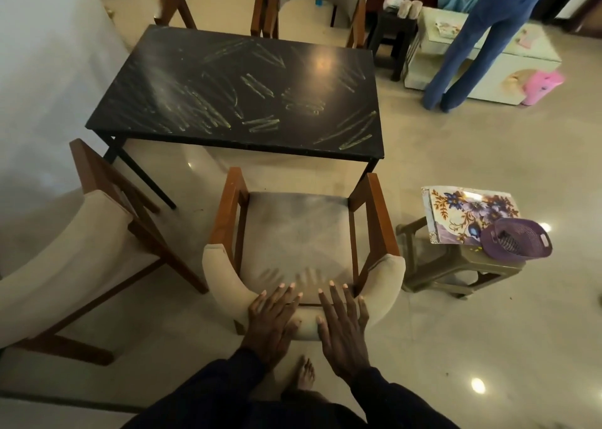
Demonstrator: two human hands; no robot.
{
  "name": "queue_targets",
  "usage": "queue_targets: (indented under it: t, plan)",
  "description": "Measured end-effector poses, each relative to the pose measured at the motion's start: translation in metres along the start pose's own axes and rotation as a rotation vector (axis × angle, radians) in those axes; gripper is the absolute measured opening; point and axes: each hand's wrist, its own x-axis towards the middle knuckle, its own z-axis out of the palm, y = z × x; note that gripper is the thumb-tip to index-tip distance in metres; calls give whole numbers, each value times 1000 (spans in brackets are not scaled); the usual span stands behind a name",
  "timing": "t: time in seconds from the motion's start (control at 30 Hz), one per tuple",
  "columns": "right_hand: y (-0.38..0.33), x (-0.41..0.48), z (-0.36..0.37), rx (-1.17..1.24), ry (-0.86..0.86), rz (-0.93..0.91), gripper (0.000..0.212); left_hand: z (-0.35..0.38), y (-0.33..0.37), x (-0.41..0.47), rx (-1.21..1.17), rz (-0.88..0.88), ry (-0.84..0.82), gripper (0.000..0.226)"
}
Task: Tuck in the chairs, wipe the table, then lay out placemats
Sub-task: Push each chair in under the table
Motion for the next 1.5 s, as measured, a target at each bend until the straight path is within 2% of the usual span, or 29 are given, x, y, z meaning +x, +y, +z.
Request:
queue_targets:
  t: [0.37,0.67,1.1,1.5]
  plan:
    - [-13,8,0,-48,82,39,57,-18,-14,3,76,-12,11,58]
    - [-25,-3,6,-55,96,115,49,-19,-18,-4,111,81,-11,58]
    - [-56,-50,34,18,110,184,52,-18,-42,-37,73,231,-1,58]
    - [-28,-23,19,37,18,118,57,-17,-27,-18,80,109,-58,63]
